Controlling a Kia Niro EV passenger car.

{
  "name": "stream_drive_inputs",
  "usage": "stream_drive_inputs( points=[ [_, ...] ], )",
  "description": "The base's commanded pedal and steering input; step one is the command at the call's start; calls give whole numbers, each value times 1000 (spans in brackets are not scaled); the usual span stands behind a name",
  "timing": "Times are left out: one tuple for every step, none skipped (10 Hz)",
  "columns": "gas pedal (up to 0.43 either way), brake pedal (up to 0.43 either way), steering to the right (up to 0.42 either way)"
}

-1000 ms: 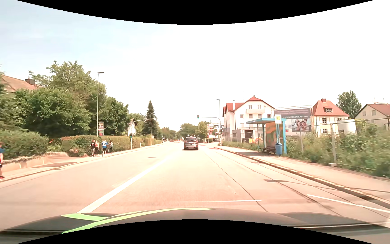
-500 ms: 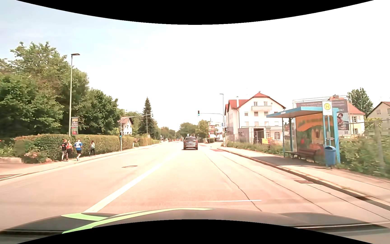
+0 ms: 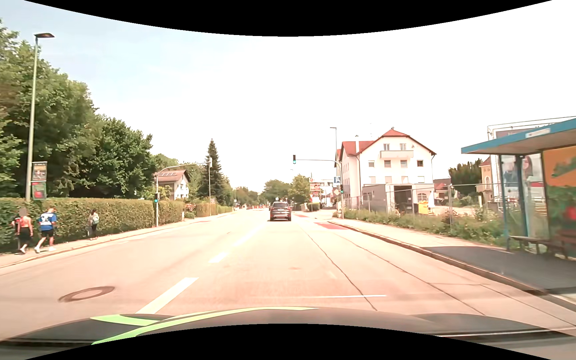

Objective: Follow the waypoints while adhering to traffic rules and regulations

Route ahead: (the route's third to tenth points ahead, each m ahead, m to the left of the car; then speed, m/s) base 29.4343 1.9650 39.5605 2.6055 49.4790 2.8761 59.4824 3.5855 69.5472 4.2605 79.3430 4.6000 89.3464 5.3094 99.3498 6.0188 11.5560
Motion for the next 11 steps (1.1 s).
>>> stream_drive_inputs(
  points=[
    [47, 0, -1],
    [47, 0, -1],
    [47, 0, -1],
    [47, 0, -2],
    [47, 0, -3],
    [47, 0, -3],
    [47, 0, -3],
    [47, 0, -4],
    [47, 0, -5],
    [47, 0, -6],
    [0, 0, -6]
  ],
)
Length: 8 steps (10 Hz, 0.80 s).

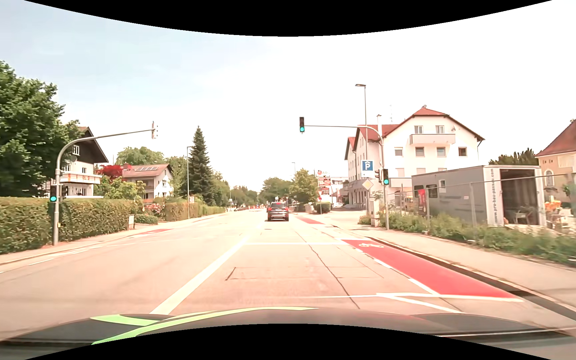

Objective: Follow the waypoints while adhering to traffic rules and regulations

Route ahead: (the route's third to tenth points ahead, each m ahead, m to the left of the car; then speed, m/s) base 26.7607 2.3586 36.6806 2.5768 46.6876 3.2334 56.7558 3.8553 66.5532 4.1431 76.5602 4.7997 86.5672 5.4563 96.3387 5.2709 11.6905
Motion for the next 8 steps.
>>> stream_drive_inputs(
  points=[
    [0, 0, -8],
    [0, 0, -8],
    [0, 0, -9],
    [0, 0, -9],
    [0, 0, -9],
    [0, 0, -9],
    [0, 0, -9],
    [0, 0, -9]
  ],
)
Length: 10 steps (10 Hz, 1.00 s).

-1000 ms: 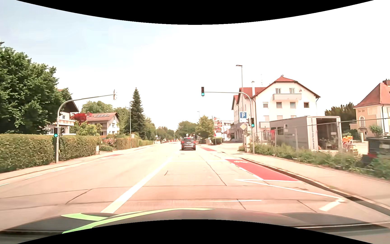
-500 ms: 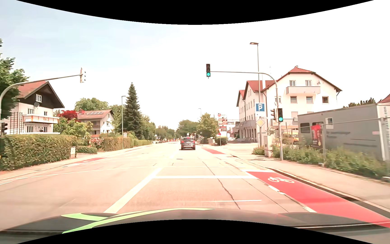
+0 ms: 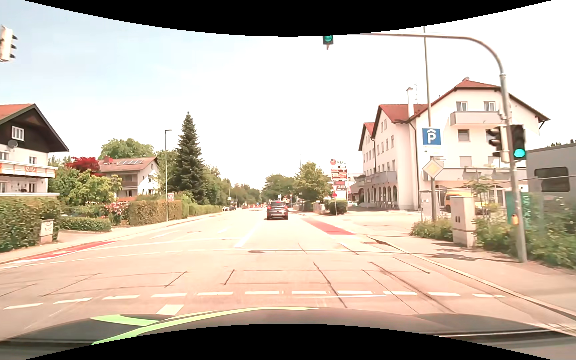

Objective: Follow the waypoints while adhering to traffic rules and regulations

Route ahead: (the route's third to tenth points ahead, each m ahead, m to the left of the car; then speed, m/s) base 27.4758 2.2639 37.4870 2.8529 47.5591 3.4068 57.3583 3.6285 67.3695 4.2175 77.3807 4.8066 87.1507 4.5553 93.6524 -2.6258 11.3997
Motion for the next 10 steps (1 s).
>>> stream_drive_inputs(
  points=[
    [0, 0, -9],
    [0, 0, -9],
    [0, 0, -9],
    [0, 0, -9],
    [0, 0, -10],
    [0, 0, -10],
    [0, 6, -10],
    [0, 6, -11],
    [0, 12, -11],
    [0, 12, -11]
  ],
)
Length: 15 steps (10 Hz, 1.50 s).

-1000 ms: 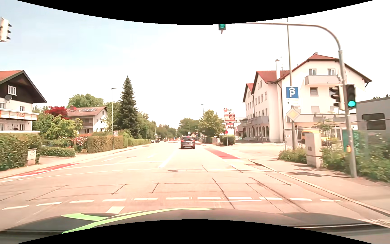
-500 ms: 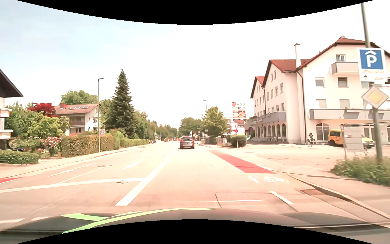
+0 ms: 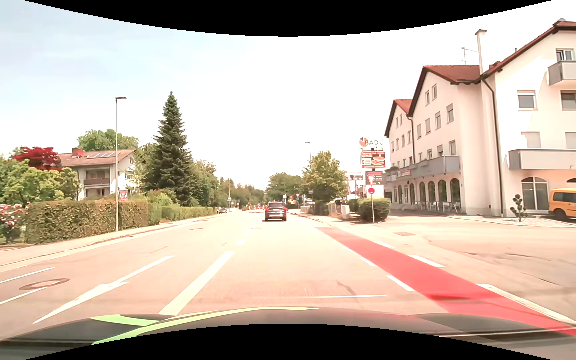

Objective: Follow the waypoints while adhering to traffic rules and regulations

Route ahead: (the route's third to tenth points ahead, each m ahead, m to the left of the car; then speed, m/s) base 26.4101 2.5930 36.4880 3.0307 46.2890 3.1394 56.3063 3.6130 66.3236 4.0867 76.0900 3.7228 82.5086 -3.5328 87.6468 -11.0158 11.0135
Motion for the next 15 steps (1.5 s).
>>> stream_drive_inputs(
  points=[
    [0, 12, -12],
    [0, 6, -12],
    [0, 6, -12],
    [0, 6, -12],
    [0, 6, -11],
    [0, 6, -12],
    [0, 12, -12],
    [0, 12, -12],
    [0, 12, -11],
    [0, 24, -12],
    [0, 43, -12],
    [0, 49, -12],
    [0, 55, -11],
    [0, 55, -12],
    [0, 55, -11]
  ],
)
